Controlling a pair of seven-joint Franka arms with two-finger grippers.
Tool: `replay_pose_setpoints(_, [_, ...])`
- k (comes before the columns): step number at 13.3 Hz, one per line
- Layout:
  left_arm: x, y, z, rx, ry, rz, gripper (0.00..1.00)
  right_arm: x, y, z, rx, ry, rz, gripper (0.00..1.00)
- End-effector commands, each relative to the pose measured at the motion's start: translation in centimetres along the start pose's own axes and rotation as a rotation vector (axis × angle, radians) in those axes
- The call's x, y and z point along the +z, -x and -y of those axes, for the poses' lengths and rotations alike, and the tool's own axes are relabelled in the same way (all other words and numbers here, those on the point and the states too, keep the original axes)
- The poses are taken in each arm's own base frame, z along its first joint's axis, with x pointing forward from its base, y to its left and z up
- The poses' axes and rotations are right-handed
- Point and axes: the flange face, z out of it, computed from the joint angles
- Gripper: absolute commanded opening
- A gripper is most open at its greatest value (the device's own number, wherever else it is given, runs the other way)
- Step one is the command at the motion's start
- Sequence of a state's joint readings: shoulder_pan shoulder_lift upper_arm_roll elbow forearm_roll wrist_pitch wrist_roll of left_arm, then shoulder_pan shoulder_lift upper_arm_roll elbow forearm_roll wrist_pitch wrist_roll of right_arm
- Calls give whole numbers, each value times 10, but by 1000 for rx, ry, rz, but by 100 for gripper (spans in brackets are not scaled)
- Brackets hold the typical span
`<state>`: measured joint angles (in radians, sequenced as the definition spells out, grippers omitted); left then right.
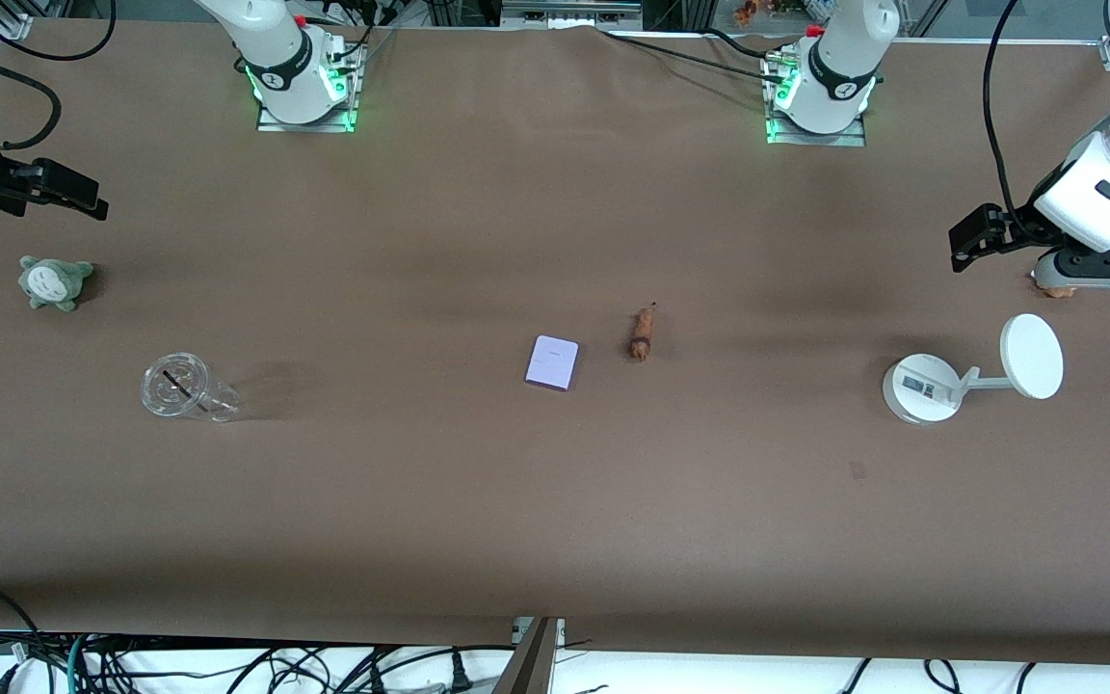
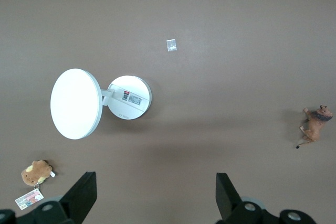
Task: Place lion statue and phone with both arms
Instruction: 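Move the left gripper down over the brown lion statue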
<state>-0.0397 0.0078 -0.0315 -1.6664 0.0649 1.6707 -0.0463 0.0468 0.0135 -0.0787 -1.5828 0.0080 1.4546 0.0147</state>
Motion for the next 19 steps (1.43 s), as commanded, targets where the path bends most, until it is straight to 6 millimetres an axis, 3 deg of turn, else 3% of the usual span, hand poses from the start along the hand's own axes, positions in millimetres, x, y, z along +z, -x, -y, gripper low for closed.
replay_pose_setpoints(1, [-5,-2,1,0,26,5,100,-6,-1,-2,3,-7,-5,100])
replay_pose_setpoints(7, [-2,2,0,3,27,41,100,-5,-2,-5,7,-11,-2,100])
replay_pose_setpoints(12, [15,4,-21,24,78,122,100,-4,-2,-3,5,-6,-1,100])
replay_pose_setpoints(15, [40,-3,-70,76,108,172,100,-3,-2,-4,5,-4,2,100])
replay_pose_setpoints(19, [99,-24,-167,64,134,161,100,1,-6,-3,3,-5,4,100])
